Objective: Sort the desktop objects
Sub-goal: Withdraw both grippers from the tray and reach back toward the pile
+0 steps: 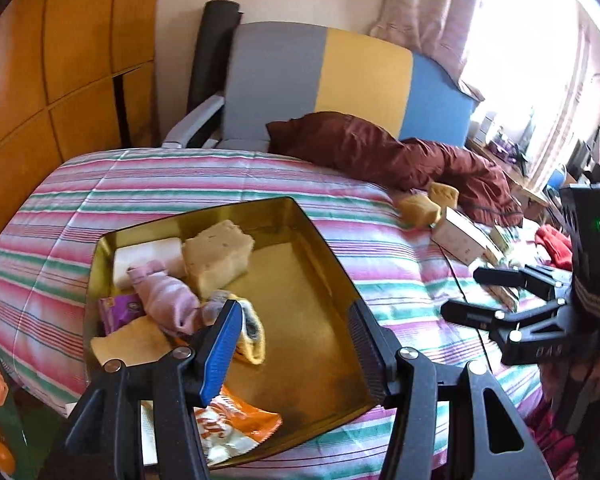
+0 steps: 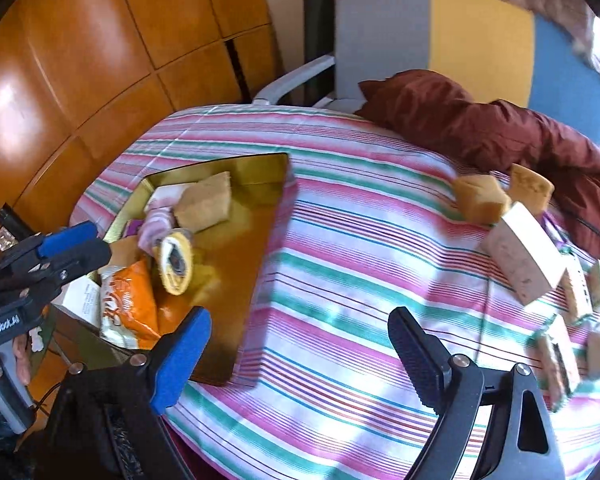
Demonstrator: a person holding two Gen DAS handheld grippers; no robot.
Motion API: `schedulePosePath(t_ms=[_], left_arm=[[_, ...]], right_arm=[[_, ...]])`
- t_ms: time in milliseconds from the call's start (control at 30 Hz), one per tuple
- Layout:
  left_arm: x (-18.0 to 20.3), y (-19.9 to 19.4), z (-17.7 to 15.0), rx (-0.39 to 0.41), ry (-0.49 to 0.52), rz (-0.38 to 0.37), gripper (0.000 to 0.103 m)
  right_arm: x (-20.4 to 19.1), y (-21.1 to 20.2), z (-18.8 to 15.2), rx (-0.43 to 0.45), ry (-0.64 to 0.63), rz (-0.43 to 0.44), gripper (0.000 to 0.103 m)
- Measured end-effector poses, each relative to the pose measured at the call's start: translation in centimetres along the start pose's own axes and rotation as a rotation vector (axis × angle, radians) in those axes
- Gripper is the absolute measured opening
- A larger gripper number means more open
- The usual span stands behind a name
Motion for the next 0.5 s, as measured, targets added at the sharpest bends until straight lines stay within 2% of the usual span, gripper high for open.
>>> schedulePosePath(t_ms=[267, 500], left_arm=[[2.7, 0.9, -0.3, -0.030, 0.048, -0.051, 0.056], [4.9, 2.0, -1.0, -0.076, 0.087, -0.112, 0.056]], right_arm=[[4.1, -1.3, -0.1, -0.002, 0.039, -0.075, 0.092], [9.5, -2.3, -0.8, -0.030, 0.113, -0.137, 0.093]])
Point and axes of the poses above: each gripper's, at about its wrist camera, not at the fingertips, and y roughly the way its jaws point, x to its right, z to its top, the point moved 1 cm from there along y, roughly the way its jaws point, and after that the axes turned 7 degrees about x, right-handed, at the moved point
